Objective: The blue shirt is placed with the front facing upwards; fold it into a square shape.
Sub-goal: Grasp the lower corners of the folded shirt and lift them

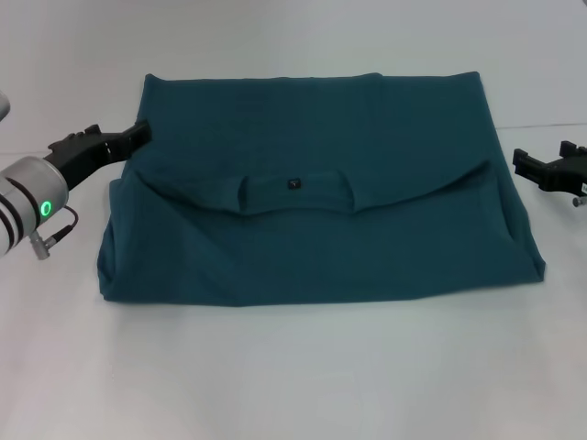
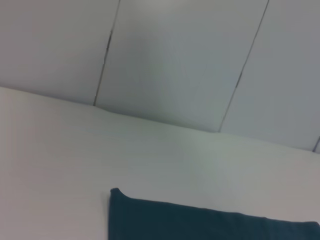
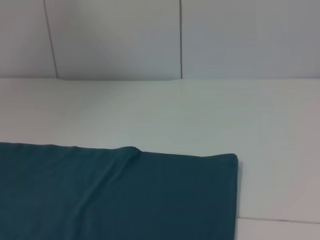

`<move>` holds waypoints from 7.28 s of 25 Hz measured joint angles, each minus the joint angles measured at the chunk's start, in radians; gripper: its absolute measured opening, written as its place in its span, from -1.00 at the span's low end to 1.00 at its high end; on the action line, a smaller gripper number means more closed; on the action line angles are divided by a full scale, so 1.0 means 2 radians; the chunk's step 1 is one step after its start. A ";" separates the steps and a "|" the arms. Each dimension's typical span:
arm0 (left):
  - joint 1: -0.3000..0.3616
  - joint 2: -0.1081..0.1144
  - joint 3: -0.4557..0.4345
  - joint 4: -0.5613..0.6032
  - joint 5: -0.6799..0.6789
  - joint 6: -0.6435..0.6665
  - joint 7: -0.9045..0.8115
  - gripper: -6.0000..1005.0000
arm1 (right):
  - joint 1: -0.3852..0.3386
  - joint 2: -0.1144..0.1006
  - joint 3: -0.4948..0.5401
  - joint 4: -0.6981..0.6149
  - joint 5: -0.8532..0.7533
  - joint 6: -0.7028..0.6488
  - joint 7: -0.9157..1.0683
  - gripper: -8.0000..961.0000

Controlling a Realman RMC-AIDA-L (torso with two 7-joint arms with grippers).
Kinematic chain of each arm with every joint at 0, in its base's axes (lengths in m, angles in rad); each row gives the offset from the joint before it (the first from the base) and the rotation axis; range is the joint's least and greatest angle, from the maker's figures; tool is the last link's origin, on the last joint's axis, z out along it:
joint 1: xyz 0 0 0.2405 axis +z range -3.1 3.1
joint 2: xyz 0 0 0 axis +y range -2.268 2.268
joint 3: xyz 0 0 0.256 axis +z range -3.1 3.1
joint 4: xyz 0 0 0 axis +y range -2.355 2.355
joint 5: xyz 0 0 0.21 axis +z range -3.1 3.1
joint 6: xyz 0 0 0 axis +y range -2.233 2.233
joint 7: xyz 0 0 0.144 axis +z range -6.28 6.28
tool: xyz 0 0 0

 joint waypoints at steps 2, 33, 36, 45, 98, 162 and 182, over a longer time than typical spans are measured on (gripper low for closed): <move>0.005 0.006 0.037 0.003 0.000 0.003 -0.035 0.62 | -0.005 0.000 0.000 -0.004 0.000 -0.010 0.000 0.57; 0.113 0.036 0.136 0.230 0.210 0.367 -0.354 0.65 | -0.092 -0.011 -0.211 -0.357 -0.263 -0.349 0.589 0.97; 0.102 0.039 0.141 0.228 0.239 0.366 -0.378 0.65 | -0.073 -0.020 -0.219 -0.353 -0.314 -0.357 0.626 0.97; 0.083 0.043 0.166 0.226 0.275 0.341 -0.438 0.65 | -0.029 -0.027 -0.225 -0.291 -0.372 -0.336 0.637 0.97; 0.083 0.040 0.166 0.206 0.274 0.297 -0.441 0.65 | -0.012 -0.032 -0.229 -0.194 -0.370 -0.268 0.626 -0.79; 0.074 0.026 0.267 0.199 0.392 0.243 -0.425 0.08 | -0.013 -0.032 -0.241 -0.199 -0.370 -0.268 0.618 -0.92; 0.085 0.023 0.261 0.204 0.372 0.265 -0.383 -0.92 | -0.032 -0.023 -0.235 -0.219 -0.362 -0.277 0.577 -0.92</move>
